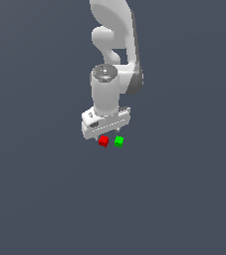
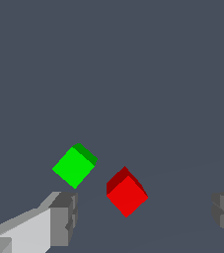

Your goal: Stack the red cube on top of the green cube.

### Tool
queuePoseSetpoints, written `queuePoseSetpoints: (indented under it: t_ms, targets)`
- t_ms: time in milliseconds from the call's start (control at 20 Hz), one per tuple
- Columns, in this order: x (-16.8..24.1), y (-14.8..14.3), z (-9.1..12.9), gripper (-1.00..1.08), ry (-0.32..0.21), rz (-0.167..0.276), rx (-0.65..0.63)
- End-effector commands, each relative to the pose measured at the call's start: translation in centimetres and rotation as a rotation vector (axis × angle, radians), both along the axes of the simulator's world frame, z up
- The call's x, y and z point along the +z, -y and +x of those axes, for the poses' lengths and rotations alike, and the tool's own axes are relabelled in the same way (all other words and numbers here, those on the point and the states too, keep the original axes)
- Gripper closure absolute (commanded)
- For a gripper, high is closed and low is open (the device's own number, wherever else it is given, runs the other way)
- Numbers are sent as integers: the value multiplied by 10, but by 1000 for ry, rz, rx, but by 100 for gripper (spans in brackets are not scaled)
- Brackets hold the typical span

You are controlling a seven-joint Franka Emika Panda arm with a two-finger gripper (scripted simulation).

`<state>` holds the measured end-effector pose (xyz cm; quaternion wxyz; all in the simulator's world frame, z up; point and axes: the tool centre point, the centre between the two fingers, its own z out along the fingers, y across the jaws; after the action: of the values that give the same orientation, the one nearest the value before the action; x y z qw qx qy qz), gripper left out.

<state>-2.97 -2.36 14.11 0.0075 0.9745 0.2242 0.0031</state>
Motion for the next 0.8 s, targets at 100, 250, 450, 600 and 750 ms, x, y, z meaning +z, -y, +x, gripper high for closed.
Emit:
queuePoseSetpoints:
  t_ms: [100,250,450,600,750]
  targets:
    - [-11,1,-8,-92,-2,2,120]
    - [-19,2,-13,-92,-3,3,199]
    - [-29,5,-19,-92,-5,4,303]
    - [-37,7,-24,-92,-6,6,381]
    - [-44,10,-28,-92,-8,7,460]
